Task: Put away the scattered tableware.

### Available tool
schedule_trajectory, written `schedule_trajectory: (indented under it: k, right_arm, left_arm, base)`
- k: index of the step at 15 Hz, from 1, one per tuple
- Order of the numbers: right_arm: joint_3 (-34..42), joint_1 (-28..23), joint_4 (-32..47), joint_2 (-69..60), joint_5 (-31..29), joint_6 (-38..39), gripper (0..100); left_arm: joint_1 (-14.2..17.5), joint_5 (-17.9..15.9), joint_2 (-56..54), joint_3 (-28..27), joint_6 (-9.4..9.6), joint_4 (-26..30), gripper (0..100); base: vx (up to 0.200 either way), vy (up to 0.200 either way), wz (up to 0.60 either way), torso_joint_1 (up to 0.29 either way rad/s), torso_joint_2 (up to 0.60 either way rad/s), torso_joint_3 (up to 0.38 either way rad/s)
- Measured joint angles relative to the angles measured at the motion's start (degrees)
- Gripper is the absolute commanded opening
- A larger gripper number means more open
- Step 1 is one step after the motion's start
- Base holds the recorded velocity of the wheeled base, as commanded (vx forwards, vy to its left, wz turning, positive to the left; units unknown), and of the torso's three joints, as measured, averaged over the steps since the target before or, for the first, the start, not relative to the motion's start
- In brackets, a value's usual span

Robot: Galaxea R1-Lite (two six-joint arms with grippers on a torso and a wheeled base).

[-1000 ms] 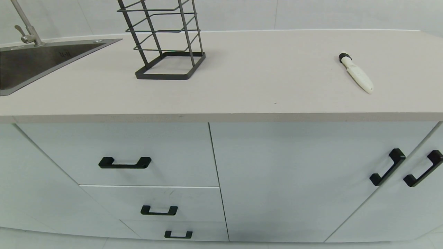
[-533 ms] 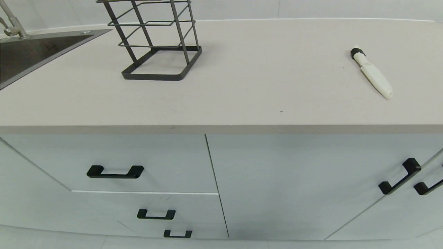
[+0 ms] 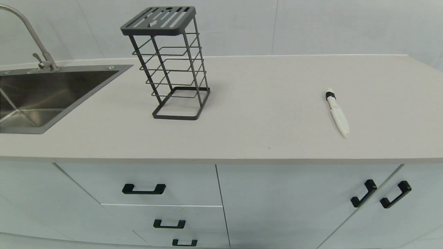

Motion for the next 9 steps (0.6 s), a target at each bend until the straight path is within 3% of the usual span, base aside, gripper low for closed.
schedule_trajectory:
  k: [2, 9]
  right_arm:
    - [0.0, -0.02, 0.0, 0.0, 0.0, 0.02, 100]
    - [0.0, -0.02, 0.0, 0.0, 0.0, 0.02, 100]
  left_arm:
    - [-0.01, -0.02, 0.0, 0.0, -0.01, -0.02, 100]
    - [0.0, -0.02, 0.0, 0.0, -0.04, 0.05, 100]
  base:
    - [0.0, 0.0, 0.0, 0.1, -0.48, -0.212]
    - [0.0, 0.0, 0.0, 0.337, -0.49, -0.235]
